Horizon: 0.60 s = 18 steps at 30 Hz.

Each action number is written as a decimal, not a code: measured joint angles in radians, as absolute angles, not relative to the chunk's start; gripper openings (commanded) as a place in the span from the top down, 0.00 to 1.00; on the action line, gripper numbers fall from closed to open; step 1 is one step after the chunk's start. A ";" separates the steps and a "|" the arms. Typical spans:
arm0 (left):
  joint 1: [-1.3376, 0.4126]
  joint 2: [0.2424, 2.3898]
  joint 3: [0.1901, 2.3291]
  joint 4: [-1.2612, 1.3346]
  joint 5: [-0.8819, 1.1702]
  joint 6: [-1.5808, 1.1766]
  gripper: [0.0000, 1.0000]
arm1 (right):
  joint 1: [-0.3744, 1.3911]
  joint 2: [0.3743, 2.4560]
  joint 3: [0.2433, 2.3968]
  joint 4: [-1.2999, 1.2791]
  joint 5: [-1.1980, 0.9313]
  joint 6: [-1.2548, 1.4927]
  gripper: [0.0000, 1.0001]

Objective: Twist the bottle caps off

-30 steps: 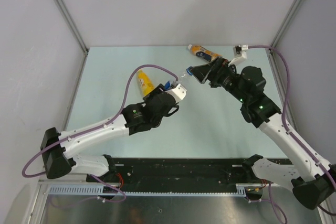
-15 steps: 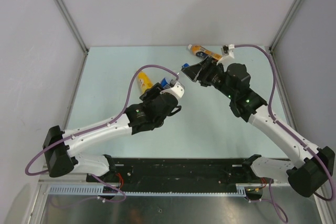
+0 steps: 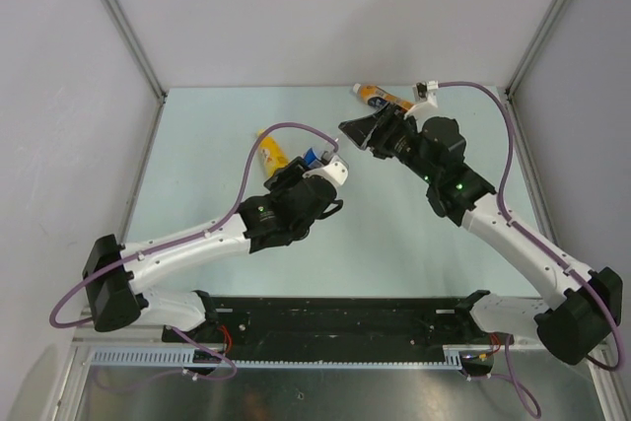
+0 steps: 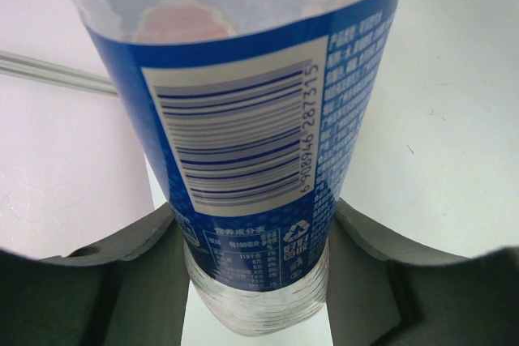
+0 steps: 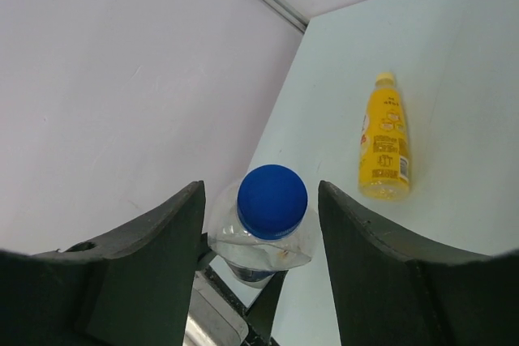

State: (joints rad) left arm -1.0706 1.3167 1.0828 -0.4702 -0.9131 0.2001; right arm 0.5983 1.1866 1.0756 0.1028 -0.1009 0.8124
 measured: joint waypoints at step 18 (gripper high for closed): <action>-1.085 1.335 1.083 -0.473 -0.913 0.200 1.00 | 0.578 1.226 1.087 0.118 -0.102 0.811 0.45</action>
